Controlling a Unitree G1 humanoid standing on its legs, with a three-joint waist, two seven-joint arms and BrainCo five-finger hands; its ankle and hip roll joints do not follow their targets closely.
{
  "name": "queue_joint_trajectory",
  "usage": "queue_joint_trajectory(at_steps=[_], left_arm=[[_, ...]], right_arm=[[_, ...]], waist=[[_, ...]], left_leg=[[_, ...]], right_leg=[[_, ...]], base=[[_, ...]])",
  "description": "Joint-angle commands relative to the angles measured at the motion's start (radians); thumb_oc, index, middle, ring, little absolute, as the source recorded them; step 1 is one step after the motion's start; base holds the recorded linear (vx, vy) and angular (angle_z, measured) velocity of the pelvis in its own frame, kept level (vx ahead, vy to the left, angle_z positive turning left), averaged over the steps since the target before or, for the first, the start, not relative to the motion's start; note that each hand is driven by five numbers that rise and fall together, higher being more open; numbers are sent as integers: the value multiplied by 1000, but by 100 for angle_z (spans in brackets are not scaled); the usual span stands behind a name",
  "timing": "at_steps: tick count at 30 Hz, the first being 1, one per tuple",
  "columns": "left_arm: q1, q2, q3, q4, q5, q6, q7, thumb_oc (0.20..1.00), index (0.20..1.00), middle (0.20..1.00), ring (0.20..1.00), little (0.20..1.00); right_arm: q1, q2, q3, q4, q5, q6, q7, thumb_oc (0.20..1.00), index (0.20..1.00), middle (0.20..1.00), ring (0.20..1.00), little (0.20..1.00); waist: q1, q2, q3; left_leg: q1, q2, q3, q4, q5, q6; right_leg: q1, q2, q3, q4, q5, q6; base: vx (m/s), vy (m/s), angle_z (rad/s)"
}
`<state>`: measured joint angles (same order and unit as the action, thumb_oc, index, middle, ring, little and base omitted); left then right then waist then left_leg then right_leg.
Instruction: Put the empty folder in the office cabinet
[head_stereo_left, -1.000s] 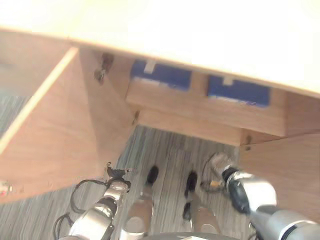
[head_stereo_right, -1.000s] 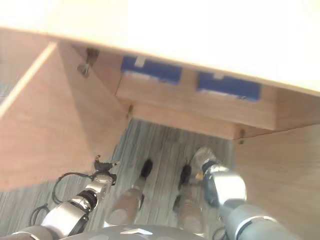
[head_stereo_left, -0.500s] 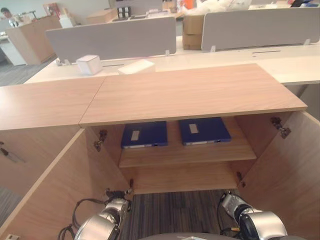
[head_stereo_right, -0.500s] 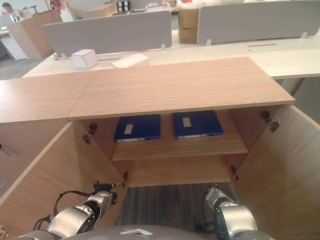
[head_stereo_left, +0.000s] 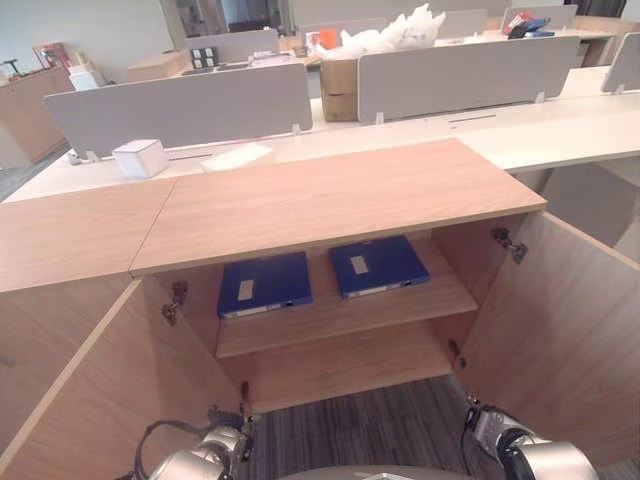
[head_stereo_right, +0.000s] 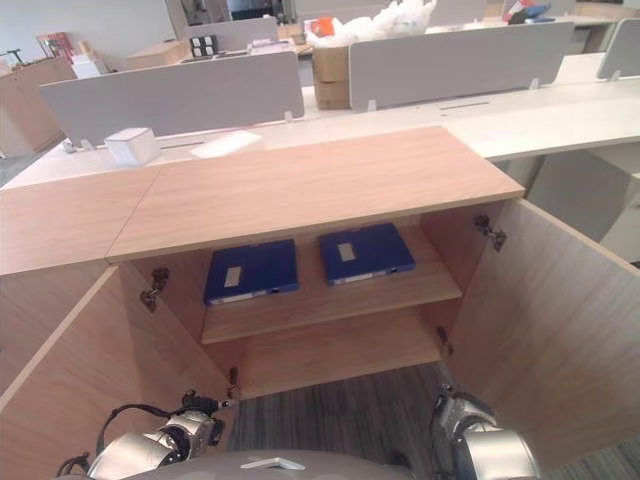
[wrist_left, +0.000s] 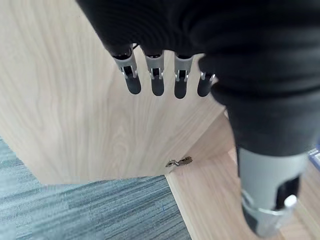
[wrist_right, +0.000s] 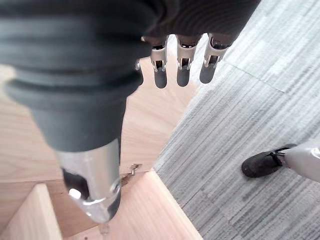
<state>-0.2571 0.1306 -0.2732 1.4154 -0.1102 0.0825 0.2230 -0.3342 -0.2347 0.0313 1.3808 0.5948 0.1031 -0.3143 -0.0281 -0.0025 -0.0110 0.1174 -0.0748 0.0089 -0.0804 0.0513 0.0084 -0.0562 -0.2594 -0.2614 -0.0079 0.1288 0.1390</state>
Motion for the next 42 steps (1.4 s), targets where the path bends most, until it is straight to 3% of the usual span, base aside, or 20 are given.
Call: queue_joint_trajectory(at_steps=[1,6,10,13,16,20,26,29,33,35,38,42], left_arm=[[-72,82,18,33,35,-25,-1,1000,1000,1000,1000,1000],[-32,155,65,-15,18,-51,-3,1000,1000,1000,1000,1000],[29,163,110,-41,-13,-73,12,1000,1000,1000,1000,1000],[138,136,157,7,6,-75,25,1000,1000,1000,1000,1000],[205,91,210,20,28,-60,53,1000,1000,1000,1000,1000],[220,74,179,3,45,-69,83,1000,1000,1000,1000,1000],[239,56,144,-30,52,-77,88,1000,1000,1000,1000,1000],[246,42,115,-38,77,-72,102,1000,1000,1000,1000,1000],[259,24,93,-71,84,-74,115,1000,1000,1000,1000,1000],[260,10,67,-87,91,-82,125,1000,1000,1000,1000,1000],[261,0,47,-101,101,-86,136,1000,1000,1000,1000,1000],[263,-15,3,-136,112,-95,135,1000,1000,1000,1000,1000]], right_arm=[[-193,-89,69,-12,-105,-15,38,1000,1000,1000,1000,1000],[-318,-225,149,-167,-235,-34,51,1000,1000,1000,1000,1000],[-336,-314,137,-314,-246,-73,31,1000,1000,1000,1000,1000],[-302,-325,100,-405,-251,-99,-21,1000,1000,1000,1000,1000],[-153,-345,-37,-663,-328,-127,-135,1000,1000,1000,1000,1000],[-75,-342,-176,-690,-319,-158,-253,1000,1000,1000,1000,1000],[-42,-407,-254,-693,-353,-141,-332,1000,1000,1000,1000,1000],[-31,-447,-332,-732,-424,-136,-465,1000,1000,1000,1000,1000],[-1,-443,-388,-764,-490,-115,-558,1000,1000,1000,1000,1000],[8,-422,-411,-767,-556,-91,-654,1000,1000,1000,1000,1000],[24,-405,-414,-763,-603,-64,-704,1000,1000,1000,1000,1000],[27,-366,-406,-730,-554,-83,-700,1000,1000,1000,1000,1000]], waist=[[29,5,85],[65,7,81],[83,-21,49],[94,-60,26],[88,-68,26],[82,-55,32],[77,-39,32],[68,-26,29],[63,-12,24],[58,-1,22],[55,7,22],[49,20,24]], left_leg=[[-3,3,-14,-7,-120,6],[-57,38,58,-7,-90,4],[-86,45,91,-7,-75,-3],[-88,53,97,-7,-70,-19],[-98,83,72,-7,-60,-35],[-119,110,48,-7,-36,-53],[-139,132,34,-7,-12,-73],[-142,145,30,-7,-4,-83],[-140,151,24,-7,-4,-87],[-138,155,22,-7,-1,-90],[-140,157,18,-7,2,-93],[-145,159,17,-7,5,-96]], right_leg=[[-79,-88,-32,104,10,62],[-11,-120,68,233,-73,36],[65,-93,156,241,-119,61],[101,-43,129,142,-163,69],[97,15,107,96,-162,53],[105,54,82,71,-177,33],[110,88,67,55,-189,10],[120,106,58,40,-195,-4],[128,116,57,31,-197,-11],[130,126,59,28,-202,-18],[131,133,59,26,-206,-23],[131,140,58,19,-205,-29]], base=[[-185,-18,-51],[-151,-37,-45],[-21,-79,-31],[41,-181,-43],[-6,-242,-46],[-40,-131,12],[-17,-86,14],[12,-57,19],[28,-38,7],[23,-31,1],[12,-28,5],[0,-8,1]])
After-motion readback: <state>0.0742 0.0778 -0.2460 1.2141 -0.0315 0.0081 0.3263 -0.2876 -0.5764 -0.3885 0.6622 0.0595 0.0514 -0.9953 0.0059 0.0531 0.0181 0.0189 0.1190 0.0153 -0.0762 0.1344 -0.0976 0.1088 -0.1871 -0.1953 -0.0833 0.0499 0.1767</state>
